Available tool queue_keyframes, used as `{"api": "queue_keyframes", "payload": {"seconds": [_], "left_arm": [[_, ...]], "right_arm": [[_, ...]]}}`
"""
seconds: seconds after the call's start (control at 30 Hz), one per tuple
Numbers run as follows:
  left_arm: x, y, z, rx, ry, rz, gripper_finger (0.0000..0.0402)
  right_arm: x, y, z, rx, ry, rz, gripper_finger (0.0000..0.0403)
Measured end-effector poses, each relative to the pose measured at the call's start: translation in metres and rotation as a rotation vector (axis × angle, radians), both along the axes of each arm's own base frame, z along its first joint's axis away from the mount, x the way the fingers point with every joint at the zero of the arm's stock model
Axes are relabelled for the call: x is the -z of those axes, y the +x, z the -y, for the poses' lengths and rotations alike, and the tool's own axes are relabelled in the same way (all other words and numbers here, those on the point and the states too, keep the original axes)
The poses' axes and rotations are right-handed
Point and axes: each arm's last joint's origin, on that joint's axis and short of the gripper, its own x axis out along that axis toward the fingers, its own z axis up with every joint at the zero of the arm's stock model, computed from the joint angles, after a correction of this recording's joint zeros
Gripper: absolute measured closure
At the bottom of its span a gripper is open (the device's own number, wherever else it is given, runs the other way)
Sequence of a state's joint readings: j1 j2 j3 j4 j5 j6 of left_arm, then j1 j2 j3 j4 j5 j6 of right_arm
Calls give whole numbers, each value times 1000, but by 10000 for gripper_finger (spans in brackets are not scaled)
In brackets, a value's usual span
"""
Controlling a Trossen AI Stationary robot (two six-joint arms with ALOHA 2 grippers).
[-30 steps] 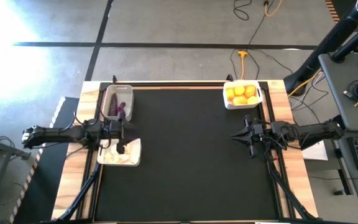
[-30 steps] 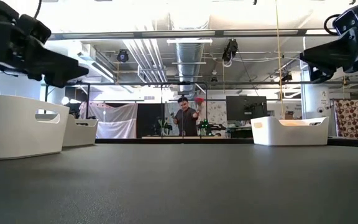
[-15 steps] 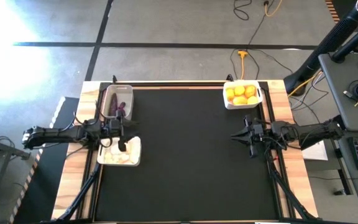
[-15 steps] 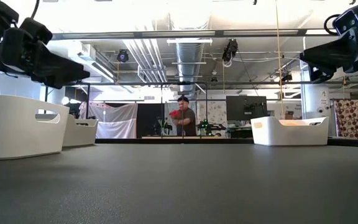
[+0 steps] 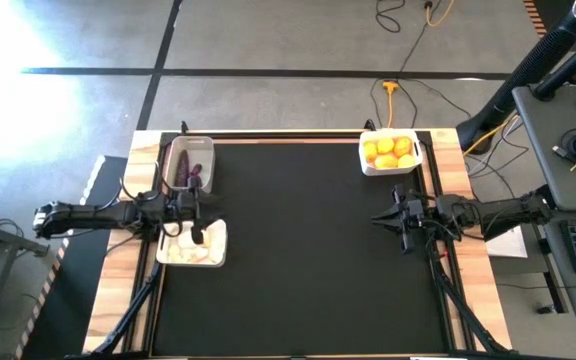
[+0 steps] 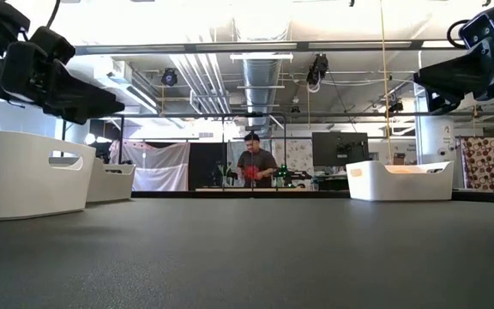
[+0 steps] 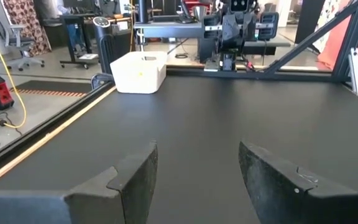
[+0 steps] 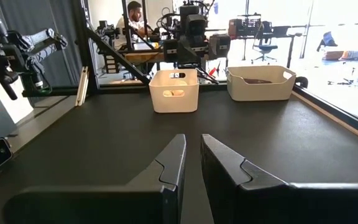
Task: Sort produce into baskets
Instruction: Return to Home Position
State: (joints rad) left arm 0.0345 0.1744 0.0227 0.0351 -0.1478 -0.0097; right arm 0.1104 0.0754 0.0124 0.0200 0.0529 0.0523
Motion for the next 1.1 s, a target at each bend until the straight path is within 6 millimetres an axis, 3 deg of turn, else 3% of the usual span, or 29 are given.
{"api": "queue_keyframes", "payload": {"seconds": [0.3,1.1], "left_arm": [[-8,1,0,0,1,17,193],[-8,2,0,0,0,14,193]], "right_arm": [[0,0,0,0,0,-1,360],[0,0,0,0,0,-1,360]]}}
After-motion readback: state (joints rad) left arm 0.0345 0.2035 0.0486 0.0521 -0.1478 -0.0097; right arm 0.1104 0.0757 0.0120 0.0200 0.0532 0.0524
